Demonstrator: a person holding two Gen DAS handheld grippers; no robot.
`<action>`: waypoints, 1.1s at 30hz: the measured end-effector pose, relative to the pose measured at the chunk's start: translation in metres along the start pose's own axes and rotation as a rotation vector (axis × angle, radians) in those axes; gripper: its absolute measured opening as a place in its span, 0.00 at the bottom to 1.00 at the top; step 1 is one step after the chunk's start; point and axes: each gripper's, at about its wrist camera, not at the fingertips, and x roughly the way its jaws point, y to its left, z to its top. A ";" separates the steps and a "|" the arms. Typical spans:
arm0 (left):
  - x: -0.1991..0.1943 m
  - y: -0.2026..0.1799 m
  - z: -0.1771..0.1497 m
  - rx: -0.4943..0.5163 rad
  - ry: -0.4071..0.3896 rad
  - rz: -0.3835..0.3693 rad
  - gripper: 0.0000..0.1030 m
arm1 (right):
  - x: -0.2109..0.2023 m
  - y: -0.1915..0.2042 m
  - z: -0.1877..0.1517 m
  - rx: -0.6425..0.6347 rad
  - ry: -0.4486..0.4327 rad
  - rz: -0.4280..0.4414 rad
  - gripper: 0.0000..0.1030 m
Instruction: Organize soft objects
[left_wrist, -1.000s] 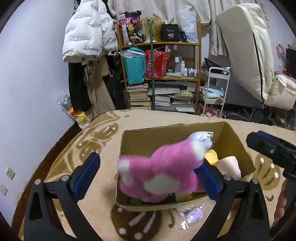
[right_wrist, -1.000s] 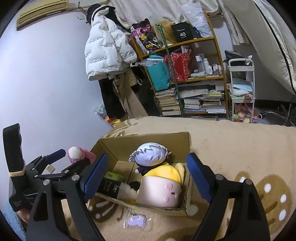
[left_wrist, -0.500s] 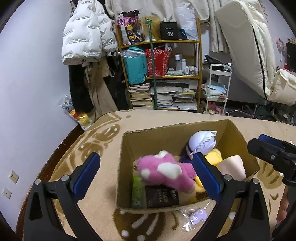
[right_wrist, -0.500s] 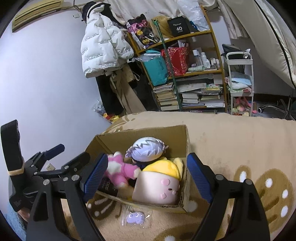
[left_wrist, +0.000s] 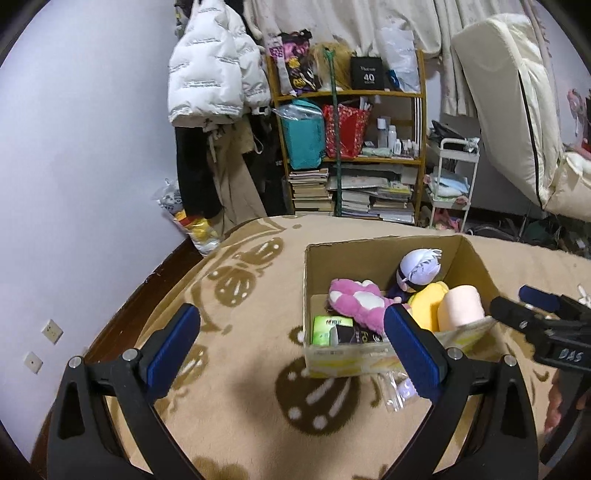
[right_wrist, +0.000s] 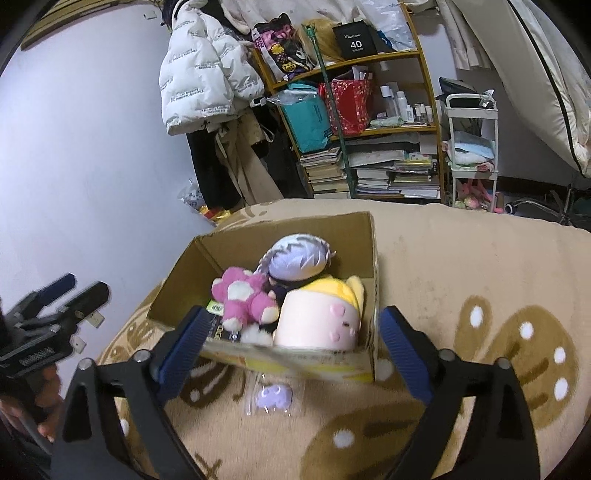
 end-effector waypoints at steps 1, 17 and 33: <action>-0.004 0.001 -0.002 -0.005 -0.002 0.000 0.96 | -0.002 0.003 -0.002 -0.011 0.004 -0.003 0.96; -0.047 0.018 -0.027 -0.020 -0.040 0.010 0.96 | 0.014 0.033 -0.043 -0.118 0.159 -0.055 1.00; -0.030 0.027 -0.025 -0.049 -0.020 -0.001 0.96 | 0.106 0.050 -0.073 -0.212 0.333 -0.110 1.00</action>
